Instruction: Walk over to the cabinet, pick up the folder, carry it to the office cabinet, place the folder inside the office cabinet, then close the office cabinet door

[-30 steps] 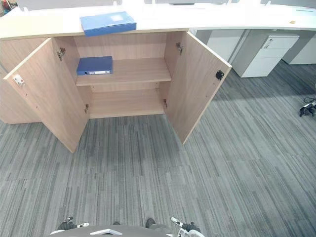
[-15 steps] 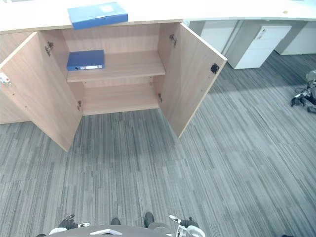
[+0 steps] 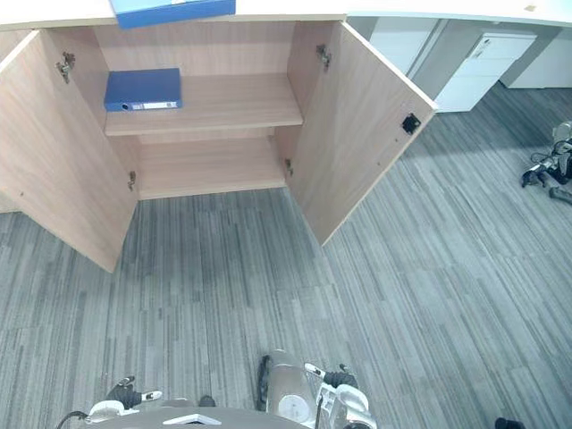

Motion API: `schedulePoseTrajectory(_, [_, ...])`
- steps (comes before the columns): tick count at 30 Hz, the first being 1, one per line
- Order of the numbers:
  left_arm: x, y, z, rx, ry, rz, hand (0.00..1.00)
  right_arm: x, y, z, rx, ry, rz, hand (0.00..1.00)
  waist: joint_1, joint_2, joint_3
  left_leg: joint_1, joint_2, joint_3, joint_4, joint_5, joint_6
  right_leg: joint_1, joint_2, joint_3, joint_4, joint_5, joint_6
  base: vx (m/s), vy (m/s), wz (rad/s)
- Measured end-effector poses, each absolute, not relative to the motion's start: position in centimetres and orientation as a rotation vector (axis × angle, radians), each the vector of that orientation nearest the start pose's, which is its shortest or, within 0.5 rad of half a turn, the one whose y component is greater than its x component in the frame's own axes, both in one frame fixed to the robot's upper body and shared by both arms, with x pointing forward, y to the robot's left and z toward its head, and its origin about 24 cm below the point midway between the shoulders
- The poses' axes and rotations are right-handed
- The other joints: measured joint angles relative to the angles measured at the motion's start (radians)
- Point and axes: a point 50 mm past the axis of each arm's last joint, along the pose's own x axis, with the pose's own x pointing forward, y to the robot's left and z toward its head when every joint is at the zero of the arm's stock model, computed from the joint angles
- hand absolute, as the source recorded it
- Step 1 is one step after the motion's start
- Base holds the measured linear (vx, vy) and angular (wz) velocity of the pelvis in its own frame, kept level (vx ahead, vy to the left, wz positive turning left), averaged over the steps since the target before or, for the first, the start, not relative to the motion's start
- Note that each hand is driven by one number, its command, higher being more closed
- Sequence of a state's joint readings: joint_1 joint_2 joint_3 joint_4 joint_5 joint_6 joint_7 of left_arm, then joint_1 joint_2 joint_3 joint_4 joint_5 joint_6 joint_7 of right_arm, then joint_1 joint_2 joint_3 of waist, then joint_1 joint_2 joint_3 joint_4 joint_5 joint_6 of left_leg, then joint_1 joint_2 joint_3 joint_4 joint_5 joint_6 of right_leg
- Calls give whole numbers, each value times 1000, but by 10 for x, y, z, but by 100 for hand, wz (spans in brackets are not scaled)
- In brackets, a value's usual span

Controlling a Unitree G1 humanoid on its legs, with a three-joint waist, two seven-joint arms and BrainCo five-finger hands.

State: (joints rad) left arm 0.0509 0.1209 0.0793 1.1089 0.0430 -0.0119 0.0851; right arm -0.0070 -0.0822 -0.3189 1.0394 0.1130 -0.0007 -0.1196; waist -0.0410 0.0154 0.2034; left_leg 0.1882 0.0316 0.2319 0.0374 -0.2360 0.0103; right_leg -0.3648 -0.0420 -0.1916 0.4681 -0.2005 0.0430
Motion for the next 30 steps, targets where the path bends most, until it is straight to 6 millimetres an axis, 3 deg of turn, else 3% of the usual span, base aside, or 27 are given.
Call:
schedulePoseTrajectory(2, [92, 212, -162, 141, 1146, 211, 0, 110, -226, -153, 135, 1038, -509, 0, -10, -9, -3, 50, 1, -36, -21, -24, -44, 8, 4, 22, -93, 107, -27, 490, -176, 70])
schedulePoseTrajectory(3, [93, 205, -163, 105, 1141, 224, 0, 105, -230, -154, 137, 1052, -527, 0, -9, 13, -5, 73, 30, -43, -11, -31, -69, 21, 10, 3, -55, 134, -54, 527, -227, 50])
schedulePoseTrajectory(4, [95, 203, -163, 84, 1130, 235, 0, 104, -231, -154, 141, 1051, -534, 0, -8, 20, -9, 30, 44, -36, 71, -16, -96, 29, 9, -8, -50, 110, -73, 508, -245, 37])
schedulePoseTrajectory(5, [98, 202, -162, 68, 1117, 247, 0, 106, -231, -153, 141, 1043, -537, 0, -8, 23, -6, -3, 54, -34, 143, -13, -101, 44, 9, -13, -64, 101, -79, 474, -268, 33])
schedulePoseTrajectory(6, [102, 202, -160, 33, 1094, 283, 0, 108, -232, -152, 141, 1032, -537, 0, -8, 25, -1, -92, 90, -24, 378, -6, -96, 99, 14, -21, -106, 85, -85, 477, -269, 31])
schedulePoseTrajectory(7, [107, 202, -157, 2, 1065, 312, 0, 108, -232, -151, 140, 1031, -541, 0, -5, 31, 10, -174, 153, -1, 615, 8, -80, 176, 33, -30, -145, 76, -93, 468, -254, 26])
schedulePoseTrajectory(9, [117, 198, -154, -27, 1022, 321, 0, 109, -231, -151, 132, 1022, -540, 0, 14, 27, 16, -239, 238, 35, 862, 1, -76, 273, 55, -35, -171, 59, -115, 437, -198, -1])
schedulePoseTrajectory(11, [127, 189, -151, -44, 988, 304, 0, 117, -224, -149, 145, 994, -526, 0, 31, 8, 19, -307, 281, 74, 931, -10, -68, 335, 57, -26, -189, 38, -122, 330, -119, -18])
schedulePoseTrajectory(14, [135, 187, -147, -48, 959, 295, 0, 124, -212, -147, 194, 967, -516, 0, 40, 14, 7, -428, 292, 114, 848, -32, -56, 397, 58, -9, -249, 3, -99, 247, 8, -17])
schedulePoseTrajectory(15, [135, 186, -147, -48, 957, 293, 0, 125, -212, -147, 194, 965, -512, 0, 42, 16, 6, -447, 282, 134, 785, -37, -53, 419, 52, -7, -263, 2, -95, 294, 121, -9])
schedulePoseTrajectory(16, [137, 185, -147, -48, 954, 291, 0, 125, -211, -147, 202, 966, -517, 0, 49, 11, 5, -464, 241, 137, 631, -36, -58, 449, 35, -3, -283, 0, -86, 319, 165, -9])
schedulePoseTrajectory(18, [137, 185, -146, -45, 951, 288, 0, 121, -210, -149, 218, 974, -534, 0, 59, 3, 1, -465, 188, 121, 456, 1, -66, 470, 10, 10, -294, -17, -57, 268, 181, -18])
schedulePoseTrajectory(19, [135, 183, -148, -38, 960, 277, 0, 119, -211, -149, 215, 976, -537, 0, 64, 6, -12, -464, 158, 97, 348, 77, -50, 473, 1, 24, -300, -37, -27, 210, 185, -30])
schedulePoseTrajectory(20, [134, 183, -148, -39, 964, 277, 0, 119, -211, -149, 215, 978, -536, 0, 70, 3, -18, -457, 147, 90, 343, 123, -32, 473, -9, 38, -293, -51, -13, 295, 259, -42])
schedulePoseTrajectory(21, [133, 186, -149, -32, 970, 281, 0, 118, -204, -151, 232, 988, -528, 0, 72, -18, -39, -444, 114, 104, 345, 137, -10, 476, -44, 62, -276, -74, 5, 370, 261, -37])
schedulePoseTrajectory(22, [130, 191, -149, -19, 980, 286, 0, 112, -200, -154, 241, 1007, -532, 0, 67, -48, -58, -430, 89, 130, 343, 110, 0, 473, -72, 75, -250, -78, 11, 400, 236, -30])
schedulePoseTrajectory(23, [129, 192, -150, -15, 987, 286, 0, 111, -199, -154, 245, 1009, -532, 0, 67, -56, -63, -420, 80, 137, 342, 101, 5, 463, -83, 79, -219, -77, 11, 401, 212, -23])
schedulePoseTrajectory(25, [127, 196, -151, 3, 1001, 282, 0, 111, -194, -154, 256, 1010, -524, 0, 67, -73, -62, -337, 58, 162, 323, 51, 18, 363, -124, 106, 70, -50, 35, 353, 216, -21])
schedulePoseTrajectory(27, [124, 196, -152, 14, 1016, 272, 0, 113, -195, -153, 246, 1001, -519, 0, 63, -65, -54, -269, 55, 173, 300, 26, 20, 251, -145, 131, 335, -24, 55, 332, 151, -13])
schedulePoseTrajectory(28, [122, 196, -154, 20, 1029, 273, 0, 113, -195, -153, 244, 1000, -516, 0, 59, -68, -56, -218, 55, 179, 271, 22, 18, 198, -147, 120, 430, -39, 50, 325, 87, -10])
schedulePoseTrajectory(30, [121, 196, -154, 19, 1032, 278, 0, 117, -194, -152, 237, 992, -506, 0, 54, -69, -56, -150, 55, 181, 214, 22, 13, 130, -141, 86, 455, -79, 29, 340, 20, -3])
